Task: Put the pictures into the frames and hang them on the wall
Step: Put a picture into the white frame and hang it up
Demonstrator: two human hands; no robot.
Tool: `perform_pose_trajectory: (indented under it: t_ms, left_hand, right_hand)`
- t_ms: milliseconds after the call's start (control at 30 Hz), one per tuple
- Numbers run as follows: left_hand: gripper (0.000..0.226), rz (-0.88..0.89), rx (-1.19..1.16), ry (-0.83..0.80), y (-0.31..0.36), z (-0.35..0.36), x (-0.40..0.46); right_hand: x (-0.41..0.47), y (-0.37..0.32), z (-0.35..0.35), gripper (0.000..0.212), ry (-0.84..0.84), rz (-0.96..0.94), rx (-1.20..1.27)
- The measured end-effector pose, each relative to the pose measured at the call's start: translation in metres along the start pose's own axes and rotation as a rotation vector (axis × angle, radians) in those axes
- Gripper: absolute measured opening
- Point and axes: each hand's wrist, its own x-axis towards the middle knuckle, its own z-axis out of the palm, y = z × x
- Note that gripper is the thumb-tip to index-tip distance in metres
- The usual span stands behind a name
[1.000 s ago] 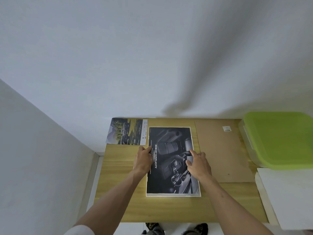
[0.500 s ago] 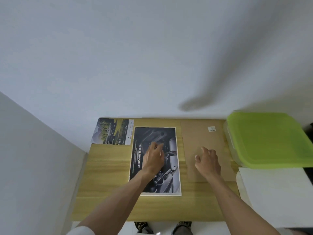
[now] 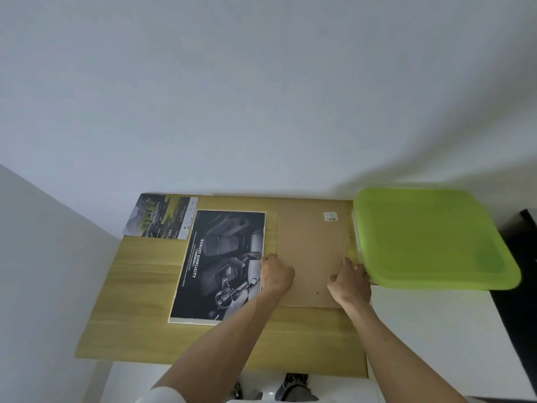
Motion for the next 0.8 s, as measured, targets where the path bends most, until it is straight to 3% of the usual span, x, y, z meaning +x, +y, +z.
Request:
perform_pose_trajectory:
  t_ms: [167,400,533,733,800]
  left_hand:
    - [0.036,-0.102,-0.339,0.02,0.008,-0.006,0.001]
    - [0.032,0.027,-0.292,0.006,0.015,-0.043,-0.006]
    - [0.029,0.007,-0.357,-0.098,0.002,-0.07,0.001]
    - [0.03,0.02,-0.434,-0.102,-0.032,-0.128,0.01]
    - [0.03,0.052,-0.409,-0.035,-0.049,-0.149,0.016]
  right_hand:
    - [-0.003,0.004,-0.004,0.052,0.006,0.023,0.104]
    - [-0.003,-0.005,-0.015,0.055,-0.031,0.103,0.247]
    - [0.002,-0.011,-0.018,0.057,-0.088,0.098,0.366]
    - [-0.014,-0.036,-0.013,0.043,-0.176,-0.038,0.62]
    - [-0.026,-0.047,-0.006,0.053,-0.241,-0.111,0.662]
